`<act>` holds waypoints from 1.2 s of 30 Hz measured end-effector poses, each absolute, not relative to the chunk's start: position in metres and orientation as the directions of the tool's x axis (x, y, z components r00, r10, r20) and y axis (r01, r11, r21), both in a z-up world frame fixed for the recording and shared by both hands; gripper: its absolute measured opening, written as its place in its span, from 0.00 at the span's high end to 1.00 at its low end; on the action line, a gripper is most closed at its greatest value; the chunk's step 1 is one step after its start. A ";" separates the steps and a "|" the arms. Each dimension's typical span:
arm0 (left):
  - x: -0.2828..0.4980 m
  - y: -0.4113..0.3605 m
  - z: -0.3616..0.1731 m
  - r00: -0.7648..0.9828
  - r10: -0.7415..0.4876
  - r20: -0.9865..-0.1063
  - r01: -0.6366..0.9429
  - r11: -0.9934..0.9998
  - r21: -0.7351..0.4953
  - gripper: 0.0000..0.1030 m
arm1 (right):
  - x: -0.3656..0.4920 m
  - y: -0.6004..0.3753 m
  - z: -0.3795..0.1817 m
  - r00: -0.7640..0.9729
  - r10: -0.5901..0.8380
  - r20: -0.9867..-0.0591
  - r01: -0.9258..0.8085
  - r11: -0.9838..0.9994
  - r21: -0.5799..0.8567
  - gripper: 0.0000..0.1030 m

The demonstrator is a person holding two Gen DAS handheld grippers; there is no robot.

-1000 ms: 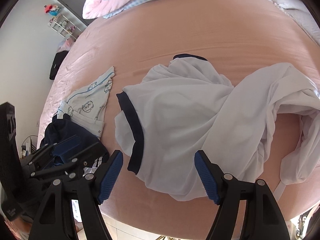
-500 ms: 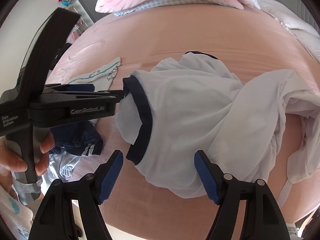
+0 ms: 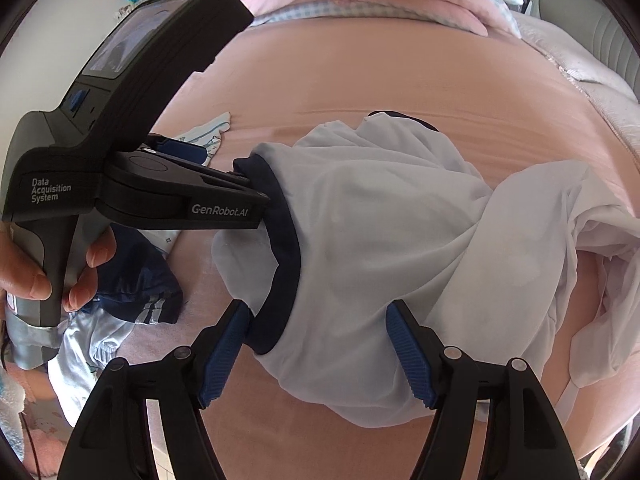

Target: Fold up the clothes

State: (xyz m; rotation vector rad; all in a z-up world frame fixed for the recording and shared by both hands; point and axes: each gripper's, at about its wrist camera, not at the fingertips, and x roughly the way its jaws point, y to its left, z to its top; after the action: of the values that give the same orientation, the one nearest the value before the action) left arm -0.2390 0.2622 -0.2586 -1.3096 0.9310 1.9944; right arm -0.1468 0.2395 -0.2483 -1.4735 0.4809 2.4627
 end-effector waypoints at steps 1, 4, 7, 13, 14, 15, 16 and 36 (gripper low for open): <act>-0.239 0.265 -0.261 -0.370 0.077 -0.926 -0.764 -0.592 0.256 0.37 | -0.149 0.240 -0.249 -0.466 0.035 -0.884 -0.363 -0.919 0.155 0.31; -0.237 0.273 -0.263 -0.402 0.073 -0.913 -0.754 -0.591 0.285 0.44 | -0.150 0.239 -0.250 -0.462 0.049 -0.886 -0.365 -0.921 0.140 0.31; -0.230 0.279 -0.264 -0.421 0.078 -0.904 -0.755 -0.583 0.301 0.67 | -0.149 0.237 -0.250 -0.456 0.073 -0.887 -0.364 -0.925 0.111 0.31; -0.216 0.275 -0.264 -0.458 0.082 -0.885 -0.746 -0.576 0.334 0.82 | -0.147 0.234 -0.250 -0.452 0.102 -0.886 -0.364 -0.928 0.079 0.31; -0.217 0.273 -0.263 -0.463 0.074 -0.883 -0.734 -0.591 0.335 0.83 | -0.146 0.234 -0.250 -0.452 0.106 -0.886 -0.364 -0.928 0.075 0.31; -0.219 0.271 -0.262 -0.469 0.063 -0.881 -0.715 -0.612 0.337 0.83 | -0.145 0.233 -0.250 -0.452 0.110 -0.885 -0.364 -0.929 0.070 0.31; -0.222 0.267 -0.261 -0.474 0.054 -0.879 -0.692 -0.640 0.333 0.83 | -0.145 0.233 -0.250 -0.451 0.119 -0.884 -0.366 -0.929 0.062 0.33; -0.210 0.214 -0.213 -0.509 0.065 -0.858 -0.544 -0.797 0.262 0.81 | -0.115 0.264 -0.228 -0.374 0.384 -0.844 -0.557 -0.821 -0.127 0.33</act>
State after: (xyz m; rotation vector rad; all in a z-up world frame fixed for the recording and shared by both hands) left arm -0.2099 0.2141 -0.2129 -1.2977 0.7332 2.3375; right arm -0.1152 0.2641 -0.2283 -1.2857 0.2400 2.2033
